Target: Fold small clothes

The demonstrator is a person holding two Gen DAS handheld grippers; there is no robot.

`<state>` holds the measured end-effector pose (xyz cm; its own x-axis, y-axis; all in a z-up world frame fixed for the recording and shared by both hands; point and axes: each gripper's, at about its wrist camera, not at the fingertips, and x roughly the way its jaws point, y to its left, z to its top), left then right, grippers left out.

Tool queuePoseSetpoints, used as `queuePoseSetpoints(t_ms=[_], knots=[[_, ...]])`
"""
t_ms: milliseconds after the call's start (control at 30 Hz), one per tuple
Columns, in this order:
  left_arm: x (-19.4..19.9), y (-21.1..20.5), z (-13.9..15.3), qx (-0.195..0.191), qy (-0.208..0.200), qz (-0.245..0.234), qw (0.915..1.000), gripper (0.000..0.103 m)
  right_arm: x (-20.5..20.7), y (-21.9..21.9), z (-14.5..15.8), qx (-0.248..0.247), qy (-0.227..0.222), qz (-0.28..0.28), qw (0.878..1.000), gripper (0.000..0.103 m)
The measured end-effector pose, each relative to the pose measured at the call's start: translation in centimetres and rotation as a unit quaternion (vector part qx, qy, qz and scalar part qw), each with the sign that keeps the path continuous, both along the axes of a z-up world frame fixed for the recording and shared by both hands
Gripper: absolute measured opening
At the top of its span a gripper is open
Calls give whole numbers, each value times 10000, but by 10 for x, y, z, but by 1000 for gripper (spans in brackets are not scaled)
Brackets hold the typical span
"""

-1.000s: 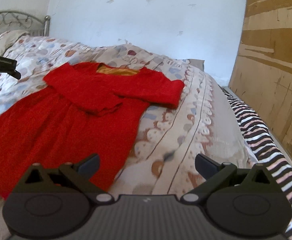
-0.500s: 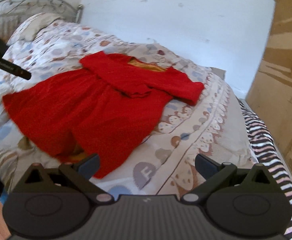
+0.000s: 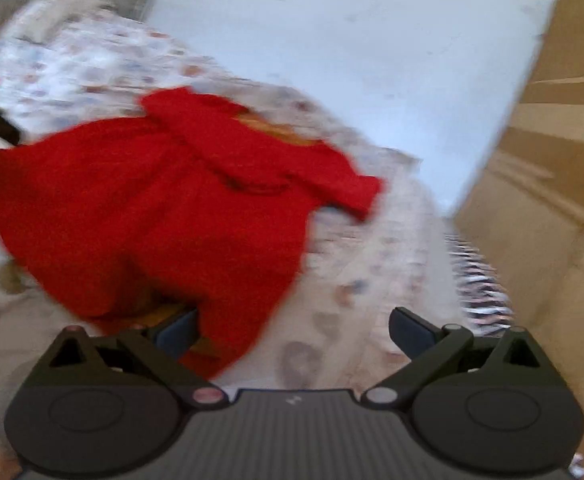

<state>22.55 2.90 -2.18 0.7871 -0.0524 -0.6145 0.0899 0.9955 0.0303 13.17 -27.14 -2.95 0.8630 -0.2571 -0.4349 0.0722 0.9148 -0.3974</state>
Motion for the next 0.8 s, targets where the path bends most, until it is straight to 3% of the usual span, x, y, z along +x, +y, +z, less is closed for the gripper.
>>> queuePoseSetpoints(t_ms=[67, 133, 200, 267, 400, 533, 700, 800], knots=[[-1, 0, 0, 43, -56, 6, 10000, 102, -5, -18, 5, 307, -45, -619, 9976, 102], [-2, 2, 0, 93, -82, -5, 9999, 102, -11, -43, 8, 955, 115, -900, 9913, 102], [-1, 3, 0, 95, -71, -21, 9999, 102, -20, -61, 8, 1541, 269, -739, 9849, 103], [-1, 5, 0, 102, -45, -70, 9999, 102, -32, -67, 8, 1598, 392, -422, 9855, 103], [-2, 9, 1, 101, -72, -155, 9998, 102, -46, -62, 10, 930, 421, 120, 9947, 103], [-4, 10, 3, 68, -100, -260, 9996, 102, -47, -41, 9, 120, 471, 830, 9954, 103], [-7, 7, 3, 61, -77, -292, 9995, 102, -34, 3, -15, -1294, 485, 1451, 9797, 103], [-8, 7, 3, 24, -72, -291, 9995, 102, -28, 19, -26, -1781, 212, 1532, 9718, 103]])
